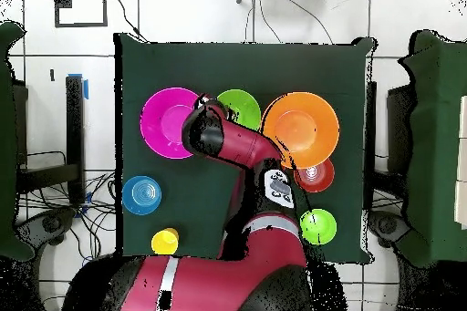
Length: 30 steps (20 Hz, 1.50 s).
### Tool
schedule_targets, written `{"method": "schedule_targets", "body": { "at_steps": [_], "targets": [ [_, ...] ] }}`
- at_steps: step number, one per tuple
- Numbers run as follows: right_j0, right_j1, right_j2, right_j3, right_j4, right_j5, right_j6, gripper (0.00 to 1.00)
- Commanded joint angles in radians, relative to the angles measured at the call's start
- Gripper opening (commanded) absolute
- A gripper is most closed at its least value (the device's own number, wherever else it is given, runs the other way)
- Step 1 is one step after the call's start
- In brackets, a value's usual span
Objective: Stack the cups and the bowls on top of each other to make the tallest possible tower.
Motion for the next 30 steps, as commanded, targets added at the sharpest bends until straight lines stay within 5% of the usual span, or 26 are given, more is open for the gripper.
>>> {"method": "schedule_targets", "body": {
  "at_steps": [1,6,7,30],
  "targets": [
    [0.026,0.027,0.033,0.013,0.044,0.039,0.193,0.0],
    [0.036,0.028,0.018,0.005,0.041,0.036,0.185,0.0],
    [0.027,0.024,0.031,0.012,0.049,0.054,0.19,1.0],
    [0.04,-0.039,-0.008,0.026,0.054,0.092,0.179,1.0]
  ]
}}
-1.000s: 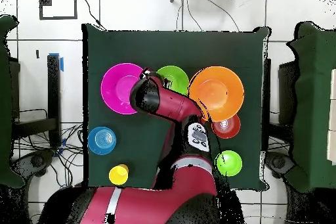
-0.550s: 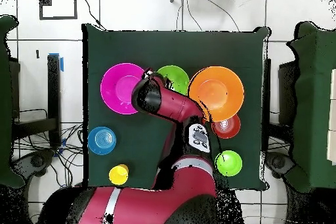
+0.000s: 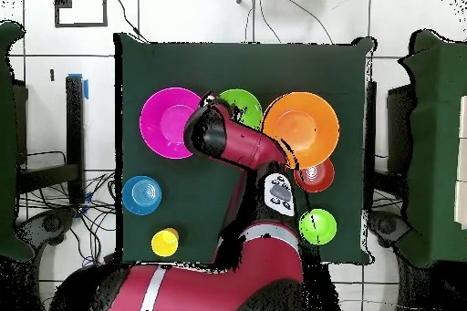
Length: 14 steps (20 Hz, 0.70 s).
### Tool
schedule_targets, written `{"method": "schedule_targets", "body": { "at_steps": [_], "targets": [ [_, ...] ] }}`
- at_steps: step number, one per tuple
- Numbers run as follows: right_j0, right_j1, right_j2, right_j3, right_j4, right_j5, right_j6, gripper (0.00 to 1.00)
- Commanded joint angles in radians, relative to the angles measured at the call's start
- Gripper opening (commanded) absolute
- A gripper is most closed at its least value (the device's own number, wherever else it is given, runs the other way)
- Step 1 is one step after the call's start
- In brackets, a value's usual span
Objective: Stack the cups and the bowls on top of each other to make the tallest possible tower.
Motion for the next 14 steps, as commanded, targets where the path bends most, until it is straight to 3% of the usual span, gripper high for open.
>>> {"method": "schedule_targets", "body": {
  "at_steps": [1,14],
  "targets": [
    [0.018,-0.004,0.052,0.019,0.038,0.086,0.181,1.0],
    [0.01,0.06,0.1,-0.019,0.066,0.0,0.184,1.0]
  ]
}}
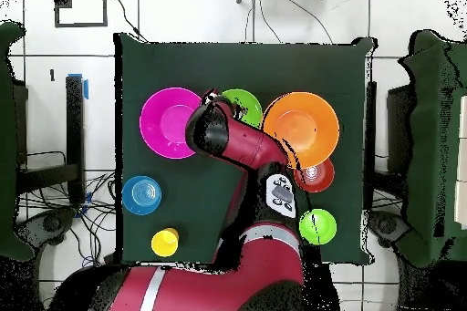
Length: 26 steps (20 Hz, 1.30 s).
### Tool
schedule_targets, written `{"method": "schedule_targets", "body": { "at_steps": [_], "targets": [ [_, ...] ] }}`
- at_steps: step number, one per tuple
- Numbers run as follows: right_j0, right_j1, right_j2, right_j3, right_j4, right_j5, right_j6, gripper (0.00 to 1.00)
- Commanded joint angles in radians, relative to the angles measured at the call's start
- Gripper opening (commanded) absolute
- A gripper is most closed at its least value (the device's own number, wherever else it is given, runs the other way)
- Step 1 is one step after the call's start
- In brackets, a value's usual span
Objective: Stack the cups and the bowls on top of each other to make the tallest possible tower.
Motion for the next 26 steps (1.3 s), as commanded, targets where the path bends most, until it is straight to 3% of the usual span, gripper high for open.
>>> {"method": "schedule_targets", "body": {
  "at_steps": [1,6,15,20,26],
  "targets": [
    [0.01,0.063,0.106,-0.022,0.028,-0.004,0.185,1.0],
    [-0.003,0.091,0.137,-0.034,0.021,-0.051,0.191,1.0],
    [-0.055,0.04,0.224,0.012,-0.014,-0.088,0.194,1.0],
    [-0.068,0.059,0.256,-0.002,-0.02,-0.123,0.196,1.0],
    [-0.059,0.095,0.238,-0.023,-0.009,-0.133,0.181,1.0]
  ]
}}
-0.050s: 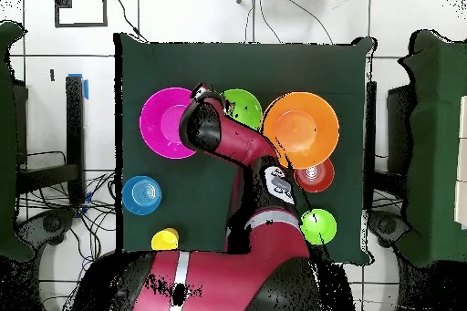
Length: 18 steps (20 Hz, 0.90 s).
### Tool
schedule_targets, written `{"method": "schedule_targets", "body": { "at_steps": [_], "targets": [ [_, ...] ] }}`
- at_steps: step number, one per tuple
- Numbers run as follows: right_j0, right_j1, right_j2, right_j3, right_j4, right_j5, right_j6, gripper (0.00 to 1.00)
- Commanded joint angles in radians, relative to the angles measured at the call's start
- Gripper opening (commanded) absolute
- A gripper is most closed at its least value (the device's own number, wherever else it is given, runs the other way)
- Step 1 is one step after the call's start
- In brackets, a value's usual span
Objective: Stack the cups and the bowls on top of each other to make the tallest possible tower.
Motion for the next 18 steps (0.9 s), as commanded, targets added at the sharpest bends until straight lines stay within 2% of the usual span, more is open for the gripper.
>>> {"method": "schedule_targets", "body": {
  "at_steps": [1,6,14,18],
  "targets": [
    [-0.004,0.068,0.098,-0.026,-0.005,-0.025,0.175,1.0],
    [0.022,0.112,0.05,-0.036,0.017,0.005,0.162,1.0],
    [0.062,0.111,-0.033,-0.016,0.046,0.065,0.169,1.0],
    [0.067,0.116,-0.051,-0.002,0.041,0.05,0.175,1.0]
  ]
}}
